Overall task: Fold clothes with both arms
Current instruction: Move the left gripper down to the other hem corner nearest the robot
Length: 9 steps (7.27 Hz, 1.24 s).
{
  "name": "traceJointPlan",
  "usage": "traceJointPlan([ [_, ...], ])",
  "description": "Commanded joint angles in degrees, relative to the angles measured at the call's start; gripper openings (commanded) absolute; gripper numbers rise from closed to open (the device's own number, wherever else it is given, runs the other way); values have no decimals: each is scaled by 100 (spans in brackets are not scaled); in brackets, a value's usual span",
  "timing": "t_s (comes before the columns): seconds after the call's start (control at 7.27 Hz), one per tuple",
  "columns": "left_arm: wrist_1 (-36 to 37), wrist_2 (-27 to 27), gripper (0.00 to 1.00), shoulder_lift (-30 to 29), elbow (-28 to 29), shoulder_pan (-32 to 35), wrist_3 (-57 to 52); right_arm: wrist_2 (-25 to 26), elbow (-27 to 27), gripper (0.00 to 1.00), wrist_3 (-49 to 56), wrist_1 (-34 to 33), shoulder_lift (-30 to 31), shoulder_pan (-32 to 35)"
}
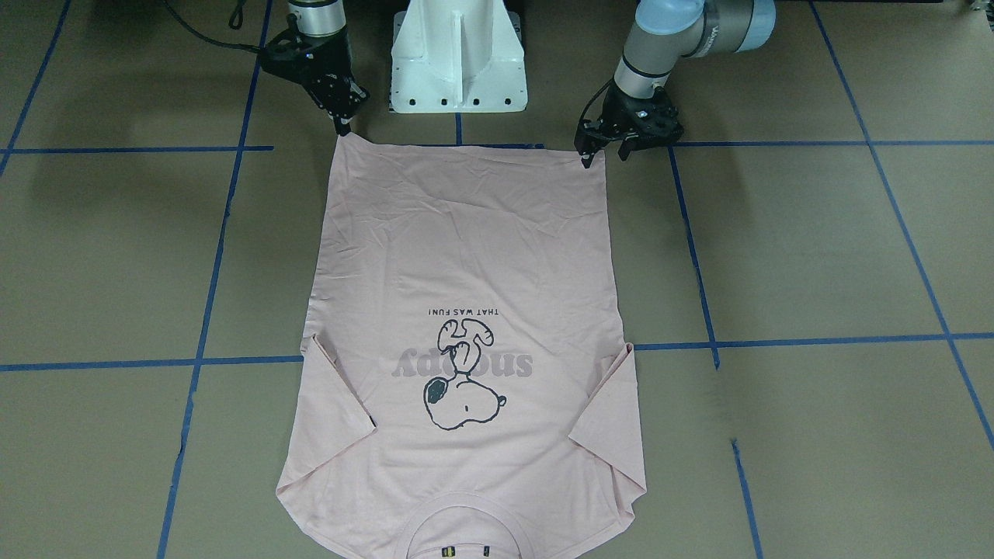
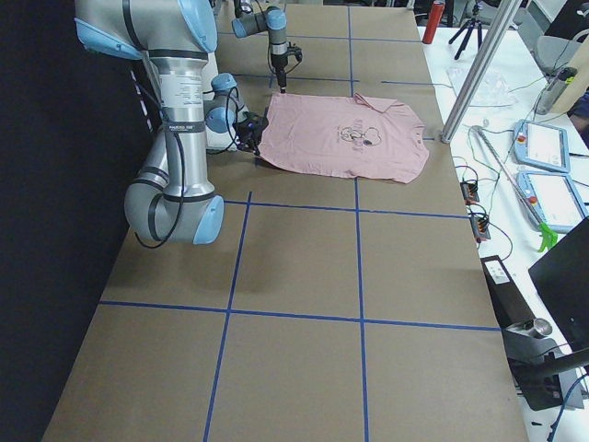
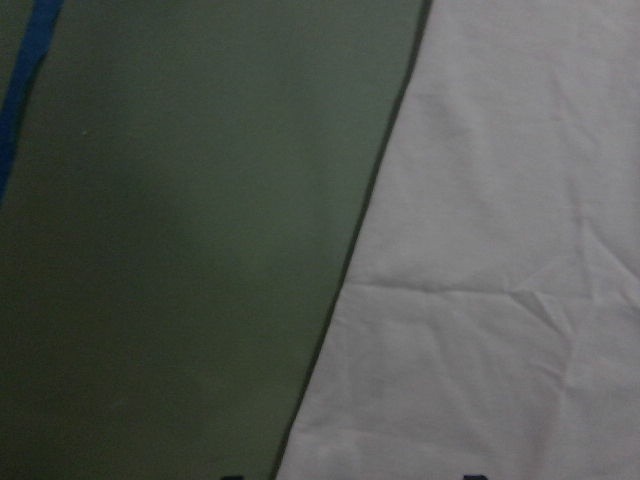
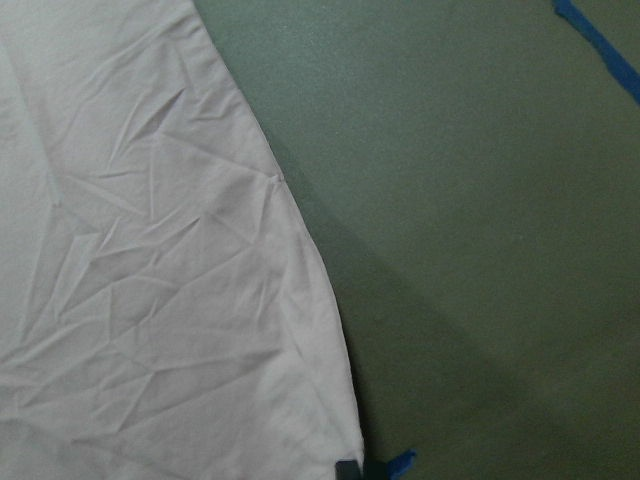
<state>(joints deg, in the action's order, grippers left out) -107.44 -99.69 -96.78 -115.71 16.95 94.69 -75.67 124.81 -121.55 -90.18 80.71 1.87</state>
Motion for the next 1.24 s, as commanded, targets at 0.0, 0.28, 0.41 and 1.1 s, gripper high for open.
traceJointPlan([
  [0.0, -22, 37, 75, -17, 109, -209, 67, 0, 0, 0, 0, 0, 6, 6],
  [0.28, -22, 29, 64, -8, 119, -228, 67, 0, 0, 0, 0, 0, 6, 6],
  [0.41, -22, 29, 58, -8, 119, -228, 76, 0, 0, 0, 0, 0, -2, 6],
  [1.1, -13, 11, 0, -52, 23, -228, 94, 0, 52, 0, 0, 0, -2, 41],
])
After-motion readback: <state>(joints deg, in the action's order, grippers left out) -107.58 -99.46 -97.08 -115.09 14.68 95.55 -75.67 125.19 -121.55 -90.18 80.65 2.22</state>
